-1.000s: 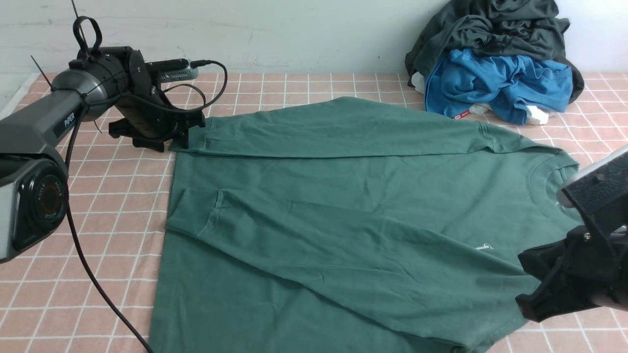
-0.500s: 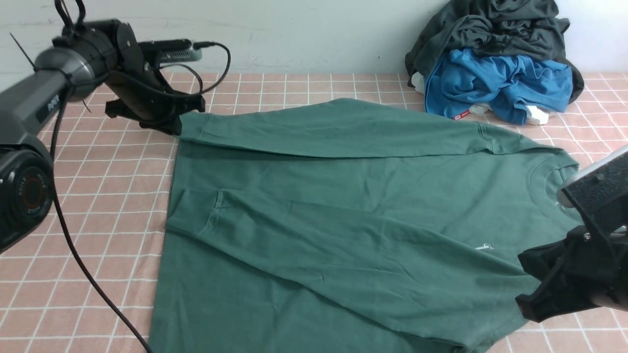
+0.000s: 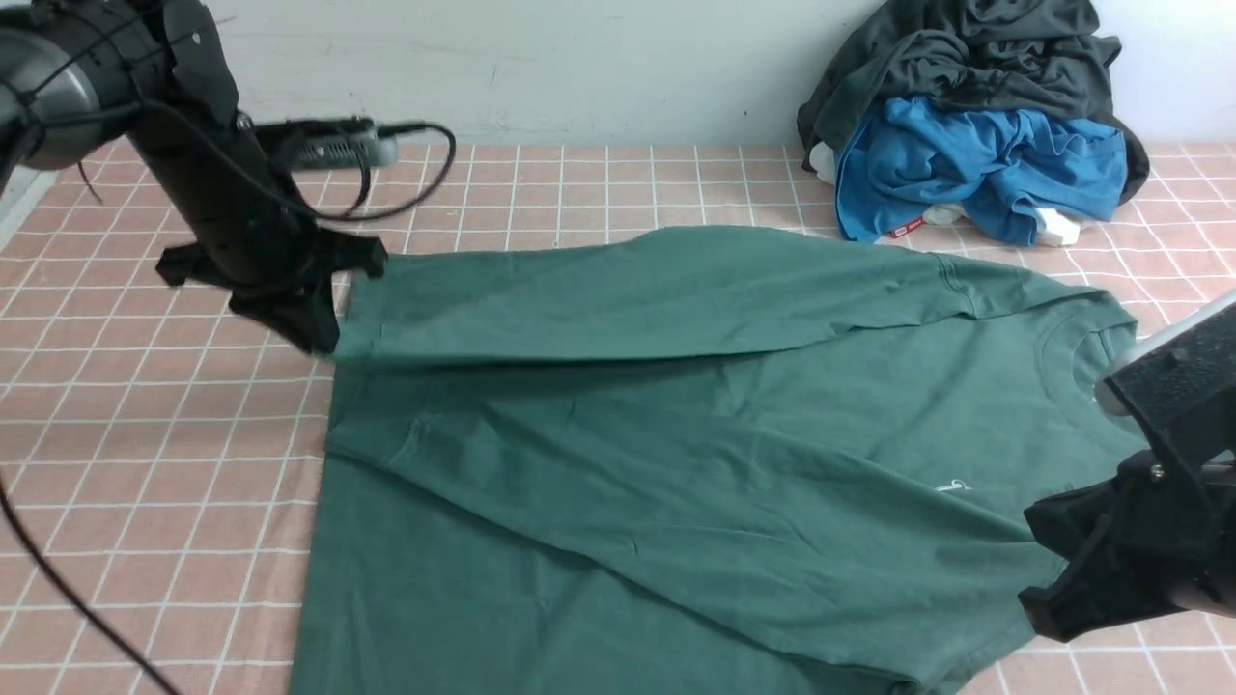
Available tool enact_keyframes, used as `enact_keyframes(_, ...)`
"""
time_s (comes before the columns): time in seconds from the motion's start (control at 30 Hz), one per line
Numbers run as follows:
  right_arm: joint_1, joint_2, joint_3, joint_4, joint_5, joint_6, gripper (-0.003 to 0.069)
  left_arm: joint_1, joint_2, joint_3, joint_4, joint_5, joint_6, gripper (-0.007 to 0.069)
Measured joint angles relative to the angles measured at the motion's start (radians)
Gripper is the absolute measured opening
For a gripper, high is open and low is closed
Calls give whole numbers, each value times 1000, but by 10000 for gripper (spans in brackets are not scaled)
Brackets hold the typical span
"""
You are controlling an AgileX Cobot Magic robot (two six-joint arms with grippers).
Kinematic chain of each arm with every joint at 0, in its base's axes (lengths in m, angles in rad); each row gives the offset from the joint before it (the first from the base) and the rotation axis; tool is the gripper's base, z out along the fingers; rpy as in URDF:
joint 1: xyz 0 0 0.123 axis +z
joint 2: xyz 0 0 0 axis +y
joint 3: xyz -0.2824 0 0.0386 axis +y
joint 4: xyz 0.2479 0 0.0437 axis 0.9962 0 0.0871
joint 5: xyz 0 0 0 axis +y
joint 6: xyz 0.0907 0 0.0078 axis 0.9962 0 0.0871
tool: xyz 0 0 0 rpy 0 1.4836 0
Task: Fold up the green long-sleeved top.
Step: Use the left arm to drag and drop the cuff onto the cuff closest to the left arm
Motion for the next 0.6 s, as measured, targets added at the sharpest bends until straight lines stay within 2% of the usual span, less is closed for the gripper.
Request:
enact_keyframes(0.17, 0, 0, 0, 1, 0, -1, -14, -63, -126, 215, 1, 0, 1, 28)
enact_keyframes(0.3, 0, 0, 0, 5, 0, -1, -14, -101, -174, 308, 36, 0, 1, 46)
enact_keyframes(0.47, 0, 0, 0, 12, 1, -1, -14, -160, -227, 402, 77, -7, 1, 186)
enact_keyframes(0.5, 0, 0, 0, 22, 7, -1, -14, -187, -257, 427, 84, -7, 1, 248)
enact_keyframes(0.6, 0, 0, 0, 55, 28, -1, -14, -271, -350, 513, 102, -8, 9, 367)
